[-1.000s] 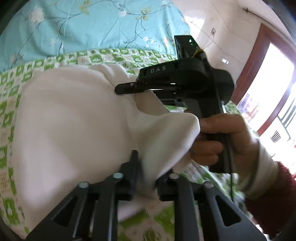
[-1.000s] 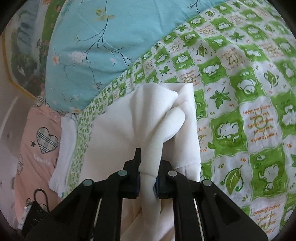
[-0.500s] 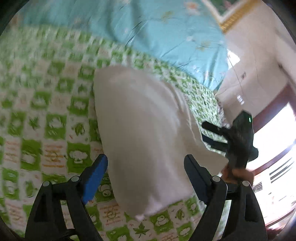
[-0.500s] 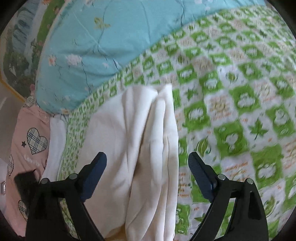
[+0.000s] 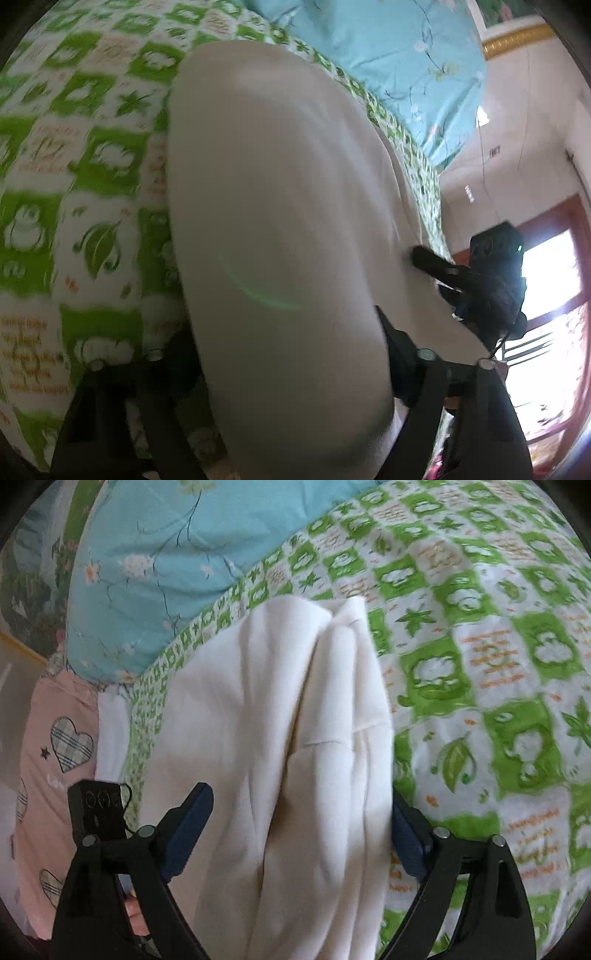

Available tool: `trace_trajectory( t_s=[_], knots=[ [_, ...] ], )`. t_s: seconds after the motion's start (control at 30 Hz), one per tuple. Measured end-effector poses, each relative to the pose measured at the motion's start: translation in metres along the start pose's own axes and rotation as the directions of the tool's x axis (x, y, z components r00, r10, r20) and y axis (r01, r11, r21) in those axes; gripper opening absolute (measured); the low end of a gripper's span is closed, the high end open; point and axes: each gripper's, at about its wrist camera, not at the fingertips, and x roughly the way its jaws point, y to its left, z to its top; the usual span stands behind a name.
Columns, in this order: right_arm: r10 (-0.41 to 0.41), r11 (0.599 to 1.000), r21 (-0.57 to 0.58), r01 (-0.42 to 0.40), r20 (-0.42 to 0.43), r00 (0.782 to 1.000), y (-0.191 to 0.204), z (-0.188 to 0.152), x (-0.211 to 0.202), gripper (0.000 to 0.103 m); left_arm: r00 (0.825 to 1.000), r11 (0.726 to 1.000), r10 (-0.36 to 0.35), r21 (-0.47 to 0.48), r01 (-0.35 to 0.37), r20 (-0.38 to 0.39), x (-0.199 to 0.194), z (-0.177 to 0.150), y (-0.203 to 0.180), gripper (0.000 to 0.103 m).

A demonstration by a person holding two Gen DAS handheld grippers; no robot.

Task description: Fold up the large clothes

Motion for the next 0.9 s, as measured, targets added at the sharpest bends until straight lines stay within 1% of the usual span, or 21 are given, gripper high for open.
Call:
trace_trajectory(
  t_s=[0.03, 0.07, 0.13, 0.17, 0.2, 0.27, 0.3, 0.33, 0.4, 0.5, 0.53, 0.67, 0.7, 0.77, 0.83, 0.9],
  knots=[
    [0.000, 1.000, 0.002, 0.000, -0.026, 1.000, 0.001, 0.000, 0.006, 0.050, 1.000, 1.000, 0.012, 0.017, -0.012, 0.005, 0.001, 0.001, -0.003, 0.069],
    [0.006, 1.000, 0.013, -0.006, -0.034, 0.999, 0.001, 0.000, 0.010, 0.044, 1.000, 0.999, 0.025, 0.028, -0.026, 0.013, 0.001, 0.002, -0.005, 0.066],
    [0.009, 1.000, 0.002, -0.009, -0.026, 1.000, 0.008, 0.000, 0.010, 0.033, 0.998, 0.998, 0.041, 0.055, -0.043, 0.047, -0.005, -0.001, -0.012, 0.053],
    [0.007, 1.000, -0.006, -0.007, -0.015, 1.000, 0.013, -0.001, 0.007, 0.030, 0.997, 0.997, 0.044, 0.067, -0.048, 0.062, -0.009, -0.003, -0.015, 0.051],
    [0.011, 1.000, -0.013, -0.011, -0.006, 1.000, 0.018, -0.002, 0.004, 0.028, 0.996, 0.996, 0.046, 0.075, -0.052, 0.079, -0.017, -0.006, -0.018, 0.048],
    [0.054, 0.998, -0.018, -0.053, 0.008, 0.999, 0.031, -0.006, -0.002, 0.025, 0.992, 0.995, 0.055, 0.081, -0.064, 0.111, -0.036, -0.012, -0.023, 0.047],
    [0.085, 0.996, -0.027, -0.085, 0.008, 0.996, 0.041, -0.010, -0.003, 0.024, 0.990, 0.994, 0.062, 0.084, -0.073, 0.127, -0.049, -0.016, -0.024, 0.047],
    [0.100, 0.994, -0.039, -0.100, 0.005, 0.995, 0.048, -0.013, -0.001, 0.024, 0.987, 0.992, 0.068, 0.092, -0.082, 0.146, -0.065, -0.021, -0.024, 0.047],
    [0.139, 0.988, -0.067, -0.139, -0.011, 0.990, 0.069, -0.022, 0.007, 0.024, 0.979, 0.987, 0.103, 0.108, -0.123, 0.177, -0.095, -0.032, -0.021, 0.047],
    [0.221, 0.969, -0.104, -0.225, -0.049, 0.974, 0.105, -0.036, 0.032, 0.024, 0.959, 0.973, 0.178, 0.108, -0.206, 0.221, -0.145, -0.051, -0.006, 0.047],
    [0.251, 0.959, -0.115, -0.258, -0.069, 0.965, 0.121, -0.043, 0.045, 0.024, 0.954, 0.970, 0.195, 0.098, -0.221, 0.227, -0.157, -0.055, 0.000, 0.047],
    [0.315, 0.934, -0.131, -0.331, -0.128, 0.940, 0.158, -0.061, 0.081, 0.024, 0.932, 0.960, 0.257, 0.048, -0.277, 0.255, -0.197, -0.071, 0.028, 0.047],
    [0.324, 0.930, -0.132, -0.342, -0.141, 0.936, 0.165, -0.063, 0.088, 0.024, 0.928, 0.958, 0.267, 0.029, -0.284, 0.261, -0.205, -0.076, 0.037, 0.048],
    [0.324, 0.928, -0.138, -0.347, -0.167, 0.931, 0.177, -0.068, 0.103, 0.024, 0.926, 0.959, 0.276, -0.006, -0.284, 0.258, -0.214, -0.084, 0.056, 0.048],
    [0.295, 0.936, -0.140, -0.323, -0.190, 0.936, 0.183, -0.075, 0.116, 0.024, 0.927, 0.957, 0.290, -0.042, -0.288, 0.239, -0.207, -0.088, 0.076, 0.049],
    [0.256, 0.947, -0.143, -0.286, -0.195, 0.947, 0.183, -0.080, 0.124, 0.025, 0.921, 0.947, 0.321, -0.057, -0.316, 0.222, -0.197, -0.092, 0.087, 0.052]
  ],
)
